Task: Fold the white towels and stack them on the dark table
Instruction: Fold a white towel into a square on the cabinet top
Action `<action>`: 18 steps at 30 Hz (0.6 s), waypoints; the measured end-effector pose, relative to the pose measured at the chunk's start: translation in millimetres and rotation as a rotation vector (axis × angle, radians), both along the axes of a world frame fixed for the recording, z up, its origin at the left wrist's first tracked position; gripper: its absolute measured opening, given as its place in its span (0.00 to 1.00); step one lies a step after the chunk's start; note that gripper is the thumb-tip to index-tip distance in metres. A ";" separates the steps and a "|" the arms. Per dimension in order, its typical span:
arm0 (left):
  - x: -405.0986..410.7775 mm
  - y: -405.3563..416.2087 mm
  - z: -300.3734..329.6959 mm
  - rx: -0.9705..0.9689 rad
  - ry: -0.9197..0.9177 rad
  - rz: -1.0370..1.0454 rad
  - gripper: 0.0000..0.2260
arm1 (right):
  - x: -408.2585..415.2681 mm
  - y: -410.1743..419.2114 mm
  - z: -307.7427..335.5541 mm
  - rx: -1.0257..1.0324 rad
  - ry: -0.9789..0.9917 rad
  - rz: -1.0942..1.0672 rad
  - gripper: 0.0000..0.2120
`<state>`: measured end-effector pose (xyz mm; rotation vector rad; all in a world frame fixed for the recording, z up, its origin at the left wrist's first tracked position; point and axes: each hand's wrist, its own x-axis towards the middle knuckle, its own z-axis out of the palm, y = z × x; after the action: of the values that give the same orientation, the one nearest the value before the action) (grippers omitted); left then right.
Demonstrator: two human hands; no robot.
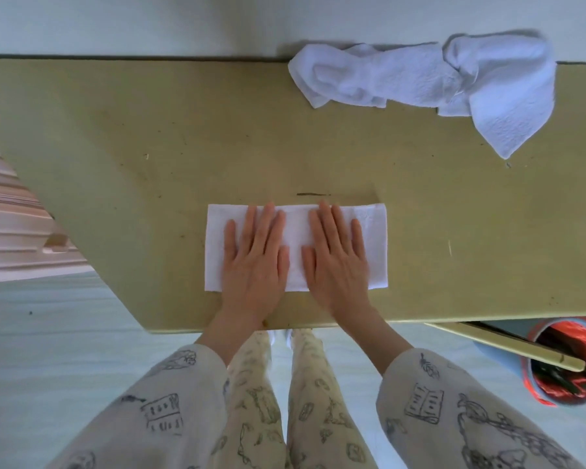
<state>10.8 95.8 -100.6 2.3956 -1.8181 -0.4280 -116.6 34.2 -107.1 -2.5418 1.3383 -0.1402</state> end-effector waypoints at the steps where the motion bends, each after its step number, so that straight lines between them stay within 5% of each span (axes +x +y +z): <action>1: 5.7 2.6 -3.9 0.015 -0.025 -0.020 0.23 | -7.1 -3.6 -3.7 -0.014 0.044 0.011 0.25; 11: 57.7 34.3 1.0 0.124 -0.040 0.047 0.26 | -23.5 -10.5 2.2 0.027 0.227 0.024 0.30; 18: 49.8 29.8 31.4 -0.038 0.031 0.521 0.20 | -21.8 -11.0 3.1 0.031 0.233 0.025 0.31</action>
<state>60.6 125.7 -69.2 2.6780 -1.1065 -0.3633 -138.4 23.2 -104.0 -2.6110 1.3763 0.1863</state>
